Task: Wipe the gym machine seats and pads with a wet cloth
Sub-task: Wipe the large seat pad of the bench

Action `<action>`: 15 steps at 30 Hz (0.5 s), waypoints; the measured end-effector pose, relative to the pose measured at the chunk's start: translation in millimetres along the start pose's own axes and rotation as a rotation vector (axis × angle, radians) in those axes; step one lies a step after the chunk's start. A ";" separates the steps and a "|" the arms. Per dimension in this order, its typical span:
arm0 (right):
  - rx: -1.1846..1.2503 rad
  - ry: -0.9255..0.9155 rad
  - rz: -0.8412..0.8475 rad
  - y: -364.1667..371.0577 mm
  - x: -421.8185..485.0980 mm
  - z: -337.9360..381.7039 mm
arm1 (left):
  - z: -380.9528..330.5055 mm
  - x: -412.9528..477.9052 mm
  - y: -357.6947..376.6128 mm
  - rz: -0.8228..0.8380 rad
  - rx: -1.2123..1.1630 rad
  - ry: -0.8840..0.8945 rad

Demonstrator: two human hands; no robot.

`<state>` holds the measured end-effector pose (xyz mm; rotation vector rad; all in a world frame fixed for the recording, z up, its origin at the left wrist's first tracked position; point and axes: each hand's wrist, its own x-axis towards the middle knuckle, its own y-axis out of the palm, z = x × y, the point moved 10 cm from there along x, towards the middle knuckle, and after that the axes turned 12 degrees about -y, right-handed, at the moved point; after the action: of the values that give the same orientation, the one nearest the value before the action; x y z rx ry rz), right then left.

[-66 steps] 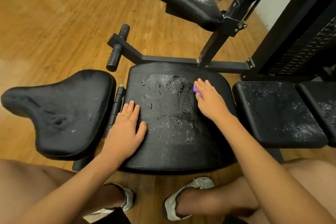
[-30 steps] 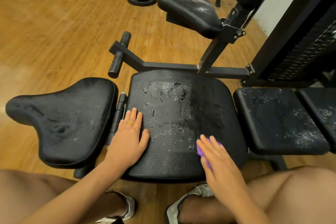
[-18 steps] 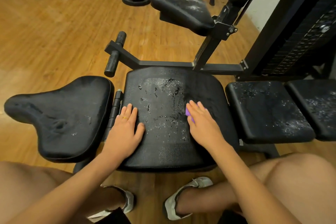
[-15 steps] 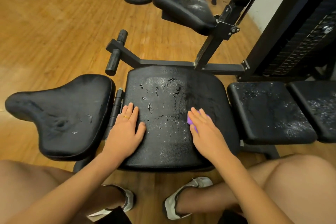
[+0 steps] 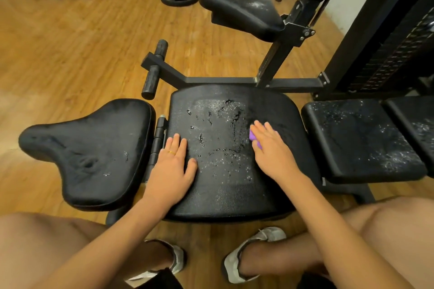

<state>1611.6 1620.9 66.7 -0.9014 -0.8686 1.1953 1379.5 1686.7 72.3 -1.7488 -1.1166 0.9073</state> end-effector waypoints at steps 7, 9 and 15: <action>0.015 -0.158 0.067 8.5 -92.3 31.7 | 3.2 -2.8 3.9 -0.002 -0.009 0.009; -0.021 -0.184 0.098 11.3 -108.4 36.4 | 3.5 -1.7 4.7 -0.011 0.001 0.019; -0.006 -0.172 0.075 9.8 -57.7 18.7 | 3.2 2.2 6.3 -0.023 0.012 0.029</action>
<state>1581.8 1567.5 60.6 -0.8509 -0.9830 1.3503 1379.4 1688.1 65.0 -1.7308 -1.1081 0.8703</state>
